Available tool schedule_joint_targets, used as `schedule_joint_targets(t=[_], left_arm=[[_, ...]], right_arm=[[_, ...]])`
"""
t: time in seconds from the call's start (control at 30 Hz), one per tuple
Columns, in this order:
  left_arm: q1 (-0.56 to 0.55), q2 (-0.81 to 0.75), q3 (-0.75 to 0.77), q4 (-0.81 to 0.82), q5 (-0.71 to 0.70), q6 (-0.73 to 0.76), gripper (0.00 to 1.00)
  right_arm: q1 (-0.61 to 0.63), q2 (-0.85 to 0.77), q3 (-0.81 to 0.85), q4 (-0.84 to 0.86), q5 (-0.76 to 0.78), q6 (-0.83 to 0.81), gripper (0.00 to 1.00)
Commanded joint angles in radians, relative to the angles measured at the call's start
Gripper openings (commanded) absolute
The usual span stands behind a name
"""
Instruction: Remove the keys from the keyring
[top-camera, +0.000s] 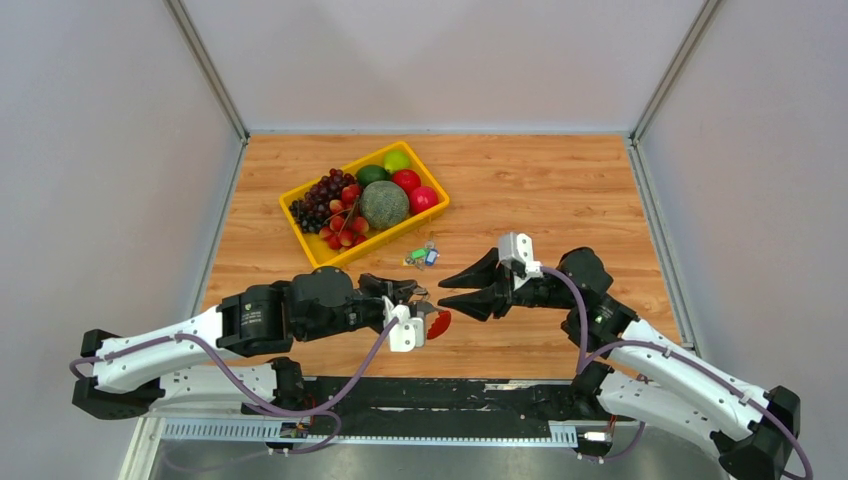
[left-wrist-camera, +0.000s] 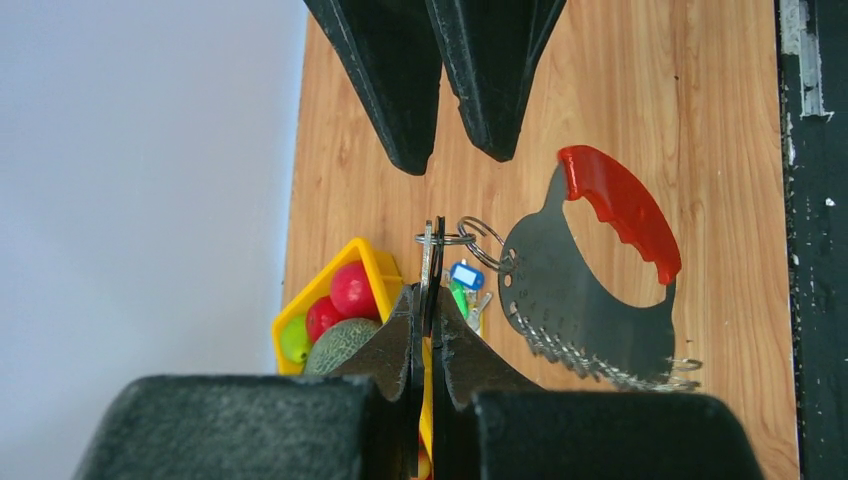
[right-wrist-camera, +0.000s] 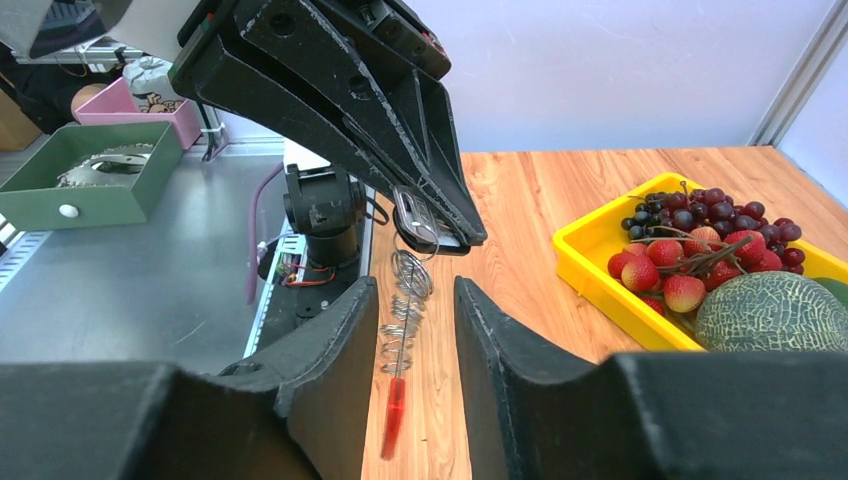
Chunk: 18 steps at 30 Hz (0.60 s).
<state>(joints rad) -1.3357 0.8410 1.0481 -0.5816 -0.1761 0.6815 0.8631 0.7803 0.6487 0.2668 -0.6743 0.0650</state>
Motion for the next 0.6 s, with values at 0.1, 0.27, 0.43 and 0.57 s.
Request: schedule_joint_targets(t=[0.1,0.27,0.43,0.57], left_arm=[[-0.008,0.008,0.039,0.037,0.032,-0.011,0.0],[-0.009,0.012,0.044,0.035,0.037,-0.011,0.0],[-0.008,0.012,0.047,0.036,0.032,-0.01,0.0],[-0.01,0.011,0.048,0.036,0.028,-0.01,0.0]], right_arm=[[0.009,0.03,0.012,0.044,-0.039,-0.03,0.38],[0.019,0.049,0.019,0.048,-0.05,-0.026,0.32],[0.036,0.07,0.027,0.043,-0.058,-0.028,0.28],[0.049,0.085,0.029,0.042,-0.037,-0.026,0.23]])
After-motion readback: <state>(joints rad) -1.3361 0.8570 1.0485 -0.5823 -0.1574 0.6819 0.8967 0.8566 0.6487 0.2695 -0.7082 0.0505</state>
